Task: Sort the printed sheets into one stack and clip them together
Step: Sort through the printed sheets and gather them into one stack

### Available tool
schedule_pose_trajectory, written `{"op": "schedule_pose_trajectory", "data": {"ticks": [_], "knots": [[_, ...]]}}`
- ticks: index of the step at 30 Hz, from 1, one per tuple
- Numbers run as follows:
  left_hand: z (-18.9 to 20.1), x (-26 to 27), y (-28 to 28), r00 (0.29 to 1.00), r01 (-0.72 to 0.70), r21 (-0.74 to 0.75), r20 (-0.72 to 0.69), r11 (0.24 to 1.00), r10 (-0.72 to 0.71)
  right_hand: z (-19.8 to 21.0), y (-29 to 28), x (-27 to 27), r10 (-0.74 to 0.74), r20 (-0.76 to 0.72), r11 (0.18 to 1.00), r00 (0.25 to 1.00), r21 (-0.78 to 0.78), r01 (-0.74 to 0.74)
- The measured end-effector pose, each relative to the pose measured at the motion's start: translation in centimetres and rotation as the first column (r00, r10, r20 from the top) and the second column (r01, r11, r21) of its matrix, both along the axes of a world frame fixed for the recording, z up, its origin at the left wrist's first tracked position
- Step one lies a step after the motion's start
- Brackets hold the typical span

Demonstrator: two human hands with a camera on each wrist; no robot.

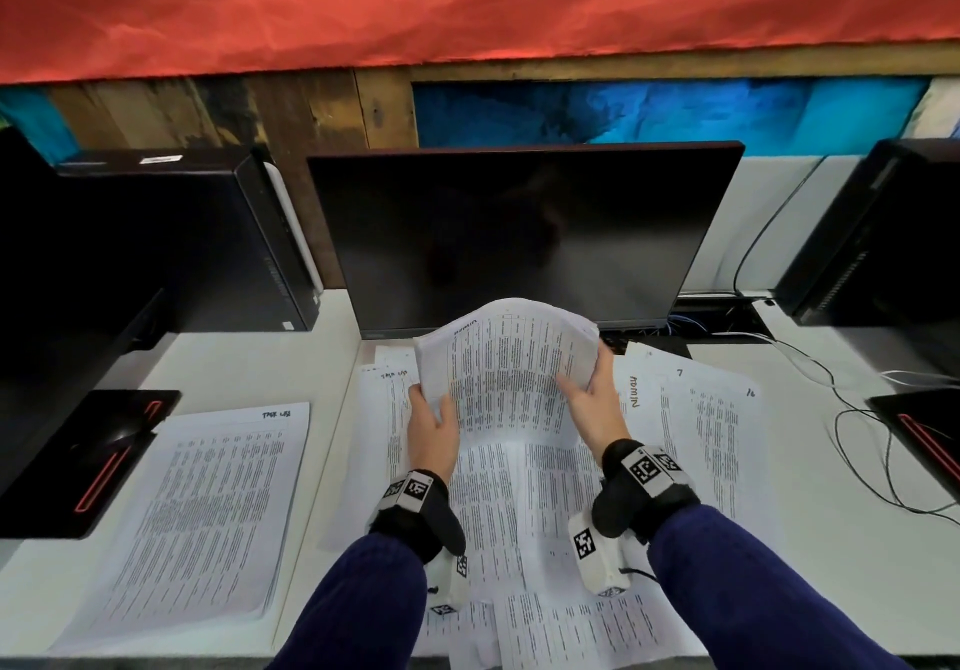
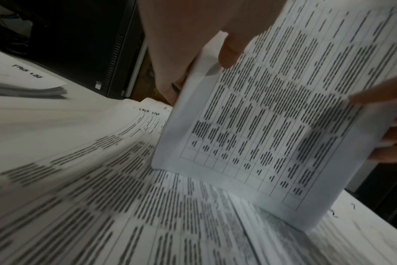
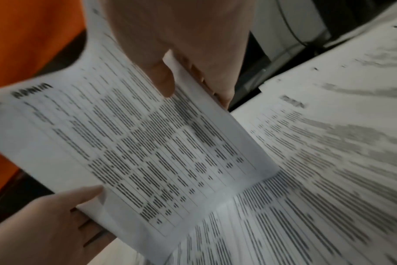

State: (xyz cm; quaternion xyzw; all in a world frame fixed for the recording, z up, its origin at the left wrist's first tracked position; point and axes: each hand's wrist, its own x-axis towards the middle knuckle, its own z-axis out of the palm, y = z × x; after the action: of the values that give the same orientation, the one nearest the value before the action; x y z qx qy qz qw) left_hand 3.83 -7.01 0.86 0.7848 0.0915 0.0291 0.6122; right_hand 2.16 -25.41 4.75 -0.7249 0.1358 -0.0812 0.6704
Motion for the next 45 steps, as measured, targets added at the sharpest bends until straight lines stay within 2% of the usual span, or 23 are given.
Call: {"op": "schedule_pose_trajectory", "data": {"ticks": [2, 4, 9, 12, 14, 16, 18, 19, 20, 22, 23, 26, 28, 30, 33, 35, 38, 41, 43, 45], "knots": [[-1.2, 0.0, 0.0, 0.999, 0.014, 0.046, -0.037, 0.999, -0.012, -1.6, 0.3, -0.3, 0.038, -0.133, 0.999, 0.990, -0.006, -0.039], [-2.3, -0.1, 0.0, 0.998, 0.020, 0.069, -0.061, 0.997, -0.016, -3.0, 0.8, -0.5, 0.017, -0.212, 1.000, 0.977, 0.000, -0.017], [-3.1, -0.5, 0.0, 0.999, -0.001, 0.101, -0.039, 0.995, 0.005, -2.6, 1.6, 0.0, -0.060, -0.236, 0.996, 0.970, 0.048, 0.074], [-3.0, -0.7, 1.2, 1.000, -0.015, 0.168, -0.012, 0.986, 0.017, -1.8, 2.1, 0.1, 0.004, -0.256, 0.999, 0.967, 0.046, 0.008], [-2.8, -0.8, 2.9, 0.999, -0.003, 0.216, -0.041, 0.976, 0.012, -1.4, 2.8, -0.2, 0.052, -0.269, 0.998, 0.962, 0.050, -0.040], [-2.5, -0.8, 5.3, 0.993, 0.051, 0.194, -0.118, 0.980, -0.028, -1.6, 3.4, -0.7, 0.092, -0.305, 0.995, 0.948, 0.068, -0.075], [-1.9, -0.7, 8.3, 0.975, 0.114, 0.086, -0.201, 0.990, -0.095, -3.0, 4.3, -1.3, 0.128, -0.377, 0.991, 0.917, 0.079, -0.105], [-1.6, -0.7, 10.3, 0.965, 0.133, 0.040, -0.232, 0.990, -0.121, -4.2, 5.0, -1.7, 0.122, -0.409, 0.992, 0.904, 0.022, -0.124], [-1.5, -0.5, 12.2, 0.953, 0.148, 0.012, -0.269, 0.989, -0.140, -5.3, 5.6, -2.2, 0.120, -0.439, 0.976, 0.890, -0.113, -0.188], [-1.0, -0.4, 16.6, 0.922, 0.146, -0.020, -0.360, 0.989, -0.143, -7.8, 6.8, -3.0, 0.127, -0.516, 0.838, 0.847, -0.401, -0.371], [-0.9, -0.2, 18.9, 0.909, 0.139, -0.020, -0.395, 0.990, -0.135, -8.7, 7.3, -3.4, 0.116, -0.545, 0.781, 0.830, -0.466, -0.416], [-0.3, -0.3, 25.7, 0.886, 0.109, 0.071, -0.460, 0.991, -0.064, -10.5, 8.3, -4.4, 0.109, -0.592, 0.687, 0.799, -0.536, -0.491], [0.1, -0.5, 29.5, 0.865, 0.114, 0.236, -0.501, 0.965, 0.020, -11.3, 8.7, -4.7, 0.071, -0.607, 0.632, 0.791, -0.587, -0.507], [-0.4, -0.4, 33.2, 0.839, 0.172, 0.393, -0.540, 0.903, 0.075, -11.7, 9.0, -4.7, 0.051, -0.608, 0.608, 0.792, -0.610, -0.508], [-3.8, 0.6, 38.3, 0.771, 0.281, 0.552, -0.617, 0.785, 0.158, -11.2, 9.4, -4.8, 0.018, -0.598, 0.638, 0.801, -0.610, -0.470], [-5.1, 0.8, 39.8, 0.744, 0.300, 0.588, -0.637, 0.751, 0.201, -10.8, 9.7, -4.9, -0.002, -0.589, 0.663, 0.808, -0.605, -0.440], [-4.0, 0.0, 39.1, 0.710, 0.255, 0.610, -0.645, 0.750, 0.283, -10.4, 9.9, -5.0, -0.004, -0.581, 0.683, 0.814, -0.596, -0.421], [-3.0, -0.9, 37.1, 0.715, 0.090, 0.629, -0.581, 0.772, 0.389, -10.2, 9.9, -5.2, 0.000, -0.564, 0.707, 0.826, -0.584, -0.399], [-2.0, -1.3, 34.2, 0.730, -0.037, 0.732, -0.446, 0.681, 0.518, -10.2, 9.8, -5.5, -0.006, -0.524, 0.727, 0.852, -0.587, -0.356], [-1.0, -1.0, 30.0, 0.804, -0.035, 0.817, -0.319, 0.576, 0.502, -10.4, 9.5, -5.9, -0.037, -0.477, 0.729, 0.878, -0.614, -0.303]]}}
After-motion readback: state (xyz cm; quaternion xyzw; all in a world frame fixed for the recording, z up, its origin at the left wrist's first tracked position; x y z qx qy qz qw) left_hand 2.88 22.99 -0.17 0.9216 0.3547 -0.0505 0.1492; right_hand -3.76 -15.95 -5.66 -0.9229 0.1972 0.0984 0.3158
